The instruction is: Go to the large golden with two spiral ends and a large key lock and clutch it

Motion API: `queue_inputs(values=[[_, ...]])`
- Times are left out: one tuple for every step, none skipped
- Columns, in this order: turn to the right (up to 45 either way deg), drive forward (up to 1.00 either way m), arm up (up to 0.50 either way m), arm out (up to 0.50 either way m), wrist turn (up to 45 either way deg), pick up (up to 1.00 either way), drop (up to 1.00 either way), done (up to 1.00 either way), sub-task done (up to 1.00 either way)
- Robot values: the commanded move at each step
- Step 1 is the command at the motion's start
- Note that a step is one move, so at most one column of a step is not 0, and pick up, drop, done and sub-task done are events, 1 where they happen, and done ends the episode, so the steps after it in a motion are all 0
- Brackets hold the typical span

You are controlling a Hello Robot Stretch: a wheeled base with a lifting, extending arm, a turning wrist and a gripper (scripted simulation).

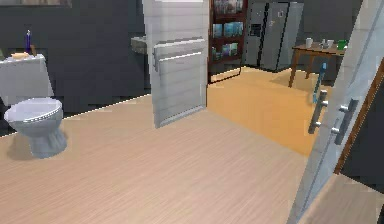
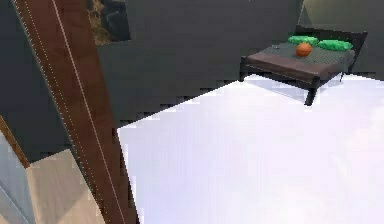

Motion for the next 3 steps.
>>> queue_inputs(values=[[3.0, 0.00, 0.00, 0.00, 0.0, 0.00, 0.00, 0.00, 0.00], [0.0, 0.40, 0.00, 0.00, 0.0, 0.00, 0.00, 0.00, 0.00], [6.0, 0.00, 0.00, 0.00, 0.0, 0.00, 0.00, 0.00, 0.00]])
